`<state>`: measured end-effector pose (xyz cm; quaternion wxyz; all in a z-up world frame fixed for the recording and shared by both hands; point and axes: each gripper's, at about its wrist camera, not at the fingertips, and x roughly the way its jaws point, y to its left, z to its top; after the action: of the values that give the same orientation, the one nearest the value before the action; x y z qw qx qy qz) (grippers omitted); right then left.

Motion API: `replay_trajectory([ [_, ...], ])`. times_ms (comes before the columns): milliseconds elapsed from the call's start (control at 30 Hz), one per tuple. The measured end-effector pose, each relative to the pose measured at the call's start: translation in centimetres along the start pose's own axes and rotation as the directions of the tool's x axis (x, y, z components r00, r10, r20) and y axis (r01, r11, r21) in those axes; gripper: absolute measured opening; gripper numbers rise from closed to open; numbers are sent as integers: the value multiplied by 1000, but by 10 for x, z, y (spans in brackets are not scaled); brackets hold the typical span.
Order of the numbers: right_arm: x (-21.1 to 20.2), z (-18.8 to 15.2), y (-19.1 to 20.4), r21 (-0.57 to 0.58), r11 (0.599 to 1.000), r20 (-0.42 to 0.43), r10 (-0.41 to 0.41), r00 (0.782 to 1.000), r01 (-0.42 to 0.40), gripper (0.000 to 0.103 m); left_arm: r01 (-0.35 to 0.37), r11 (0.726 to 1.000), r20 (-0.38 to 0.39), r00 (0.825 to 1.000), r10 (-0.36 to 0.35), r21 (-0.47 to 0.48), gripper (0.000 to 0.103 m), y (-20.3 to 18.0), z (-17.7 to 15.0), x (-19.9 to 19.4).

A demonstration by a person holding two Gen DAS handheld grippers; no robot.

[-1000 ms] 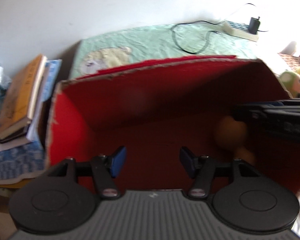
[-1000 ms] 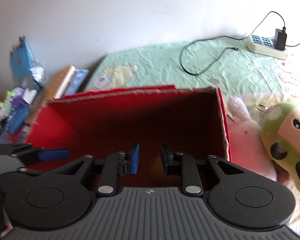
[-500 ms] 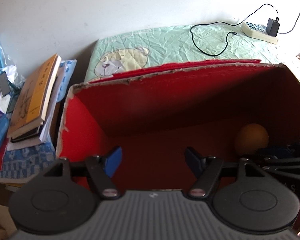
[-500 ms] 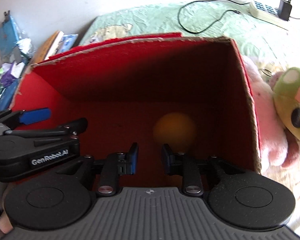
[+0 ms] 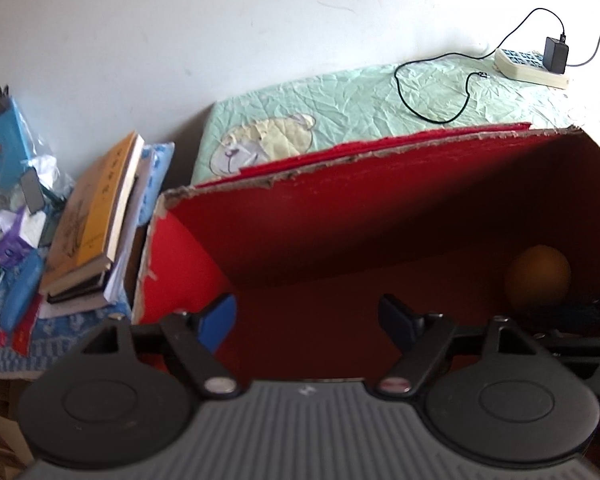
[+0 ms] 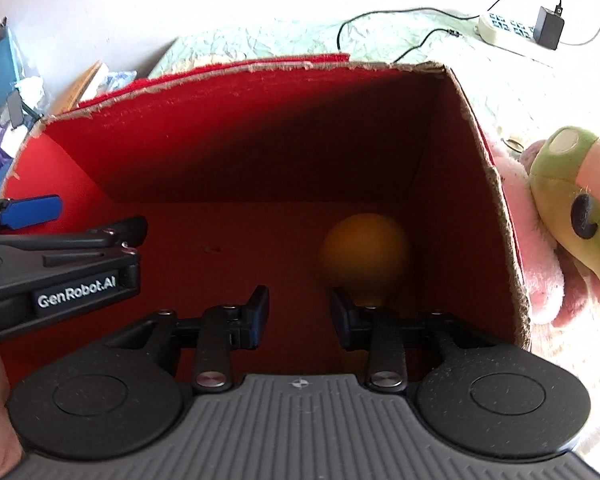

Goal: Organize objects
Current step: 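Lower the gourd into the red box and open the right gripper, then withdraw the right gripper from the box toward the pine cone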

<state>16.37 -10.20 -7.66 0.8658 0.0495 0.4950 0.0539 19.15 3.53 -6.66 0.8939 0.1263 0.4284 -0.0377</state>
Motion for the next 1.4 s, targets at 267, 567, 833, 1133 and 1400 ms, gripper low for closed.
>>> replay_trajectory([
  [267, -27, -8, -3, 25, 999, 135, 37, 990, -41, 36, -15, 1000, 45, 999, 16, -26, 87, 3, -1, -8],
  [567, -77, -27, -7, 21, 998, 274, 44, 961, -51, 36, -63, 997, 104, 992, 68, -48, 90, 0, -11, -67],
  [833, -91, -48, -11, 59, 997, 313, 26, 950, -47, 36, -51, 998, 136, 989, 55, -30, 91, -5, -30, -109],
  [1133, -111, -75, -6, 73, 996, 337, 18, 941, -45, 38, -77, 997, 111, 991, 77, -5, 92, -8, -53, -130],
  [1400, -124, -97, -9, 111, 992, 341, 25, 940, -67, 40, -80, 997, 94, 993, 77, 23, 93, -12, -74, -144],
])
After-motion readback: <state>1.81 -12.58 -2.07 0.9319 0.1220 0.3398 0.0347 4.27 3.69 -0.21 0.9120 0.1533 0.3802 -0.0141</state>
